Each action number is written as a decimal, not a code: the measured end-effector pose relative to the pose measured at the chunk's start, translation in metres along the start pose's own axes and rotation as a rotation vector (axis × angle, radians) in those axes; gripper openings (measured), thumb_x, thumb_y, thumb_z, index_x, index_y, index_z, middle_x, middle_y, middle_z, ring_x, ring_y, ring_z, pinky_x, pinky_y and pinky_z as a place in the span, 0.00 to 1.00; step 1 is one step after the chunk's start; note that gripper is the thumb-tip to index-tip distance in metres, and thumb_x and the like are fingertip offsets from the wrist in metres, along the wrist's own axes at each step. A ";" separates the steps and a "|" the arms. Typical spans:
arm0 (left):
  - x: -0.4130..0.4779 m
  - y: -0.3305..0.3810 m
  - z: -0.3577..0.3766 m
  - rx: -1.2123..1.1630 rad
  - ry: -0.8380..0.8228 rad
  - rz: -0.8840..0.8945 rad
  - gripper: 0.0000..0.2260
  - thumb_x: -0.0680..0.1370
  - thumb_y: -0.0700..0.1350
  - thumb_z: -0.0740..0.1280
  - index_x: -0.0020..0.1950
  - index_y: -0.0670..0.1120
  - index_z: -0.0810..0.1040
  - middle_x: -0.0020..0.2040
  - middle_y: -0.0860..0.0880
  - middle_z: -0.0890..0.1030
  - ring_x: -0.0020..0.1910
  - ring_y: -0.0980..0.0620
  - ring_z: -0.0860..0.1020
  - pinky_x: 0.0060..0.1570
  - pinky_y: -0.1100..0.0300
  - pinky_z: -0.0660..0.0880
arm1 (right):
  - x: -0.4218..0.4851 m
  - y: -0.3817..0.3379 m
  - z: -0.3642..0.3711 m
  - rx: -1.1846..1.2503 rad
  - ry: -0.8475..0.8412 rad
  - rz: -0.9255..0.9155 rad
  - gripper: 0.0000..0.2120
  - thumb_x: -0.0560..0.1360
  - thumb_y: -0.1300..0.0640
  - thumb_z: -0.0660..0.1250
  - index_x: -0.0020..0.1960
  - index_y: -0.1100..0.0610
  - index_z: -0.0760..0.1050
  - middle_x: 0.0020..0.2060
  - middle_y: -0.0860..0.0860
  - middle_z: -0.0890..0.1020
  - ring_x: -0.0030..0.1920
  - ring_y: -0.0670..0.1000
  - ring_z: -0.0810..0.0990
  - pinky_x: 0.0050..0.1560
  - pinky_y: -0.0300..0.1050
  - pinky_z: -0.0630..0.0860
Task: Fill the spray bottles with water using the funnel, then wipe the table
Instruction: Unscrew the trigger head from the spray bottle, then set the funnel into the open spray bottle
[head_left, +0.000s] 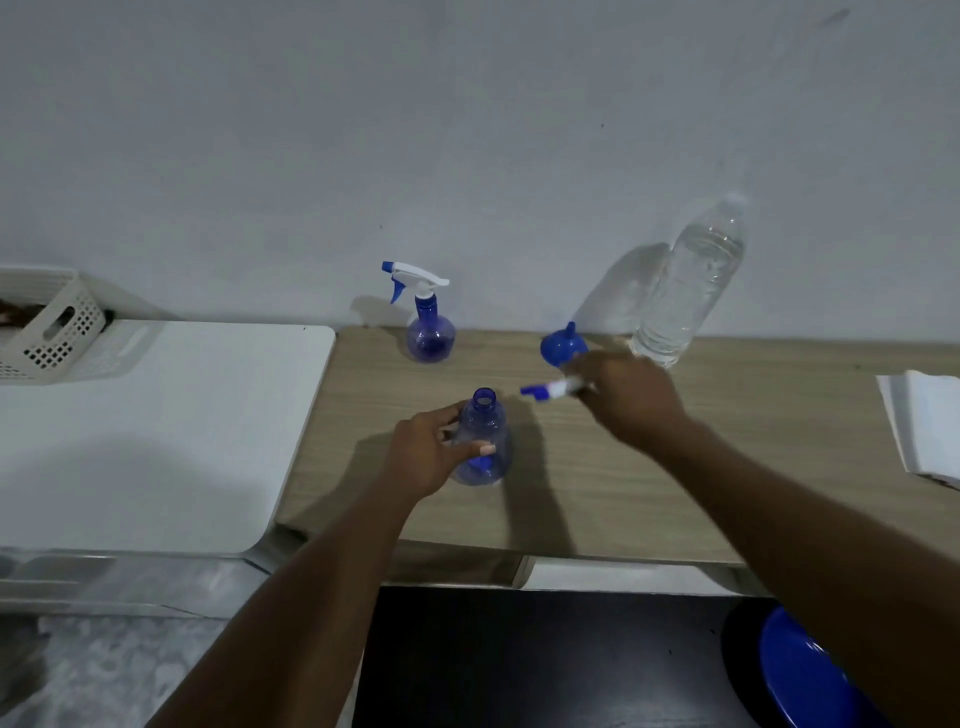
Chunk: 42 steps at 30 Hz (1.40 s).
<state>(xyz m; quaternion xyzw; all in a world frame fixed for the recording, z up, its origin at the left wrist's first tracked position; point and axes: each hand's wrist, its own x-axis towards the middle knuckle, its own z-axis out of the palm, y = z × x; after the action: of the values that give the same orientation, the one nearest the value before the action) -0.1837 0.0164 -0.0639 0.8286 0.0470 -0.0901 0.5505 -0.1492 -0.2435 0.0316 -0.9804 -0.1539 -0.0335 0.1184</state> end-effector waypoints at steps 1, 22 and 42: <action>-0.001 0.002 0.000 0.003 0.004 0.001 0.38 0.60 0.60 0.82 0.68 0.55 0.79 0.59 0.55 0.84 0.57 0.55 0.83 0.61 0.50 0.79 | -0.014 0.003 0.019 -0.076 -0.024 -0.020 0.14 0.77 0.51 0.67 0.62 0.47 0.80 0.59 0.50 0.82 0.56 0.58 0.82 0.50 0.50 0.78; -0.002 0.009 0.001 -0.014 -0.018 0.008 0.29 0.68 0.45 0.81 0.69 0.50 0.78 0.58 0.54 0.83 0.58 0.54 0.81 0.62 0.54 0.78 | -0.057 0.030 0.114 0.046 -0.355 0.010 0.29 0.70 0.36 0.72 0.65 0.51 0.77 0.60 0.48 0.74 0.55 0.49 0.75 0.55 0.45 0.75; 0.046 -0.007 0.004 -0.038 -0.001 0.052 0.30 0.62 0.53 0.84 0.63 0.57 0.82 0.53 0.57 0.86 0.53 0.56 0.84 0.59 0.51 0.80 | 0.169 0.065 0.105 0.018 -0.287 0.293 0.30 0.72 0.52 0.71 0.71 0.55 0.67 0.64 0.60 0.70 0.64 0.65 0.71 0.60 0.59 0.74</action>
<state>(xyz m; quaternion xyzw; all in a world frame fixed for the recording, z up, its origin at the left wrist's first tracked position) -0.1400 0.0144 -0.0812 0.8188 0.0269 -0.0751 0.5685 0.0341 -0.2283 -0.0677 -0.9859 -0.0254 0.1256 0.1078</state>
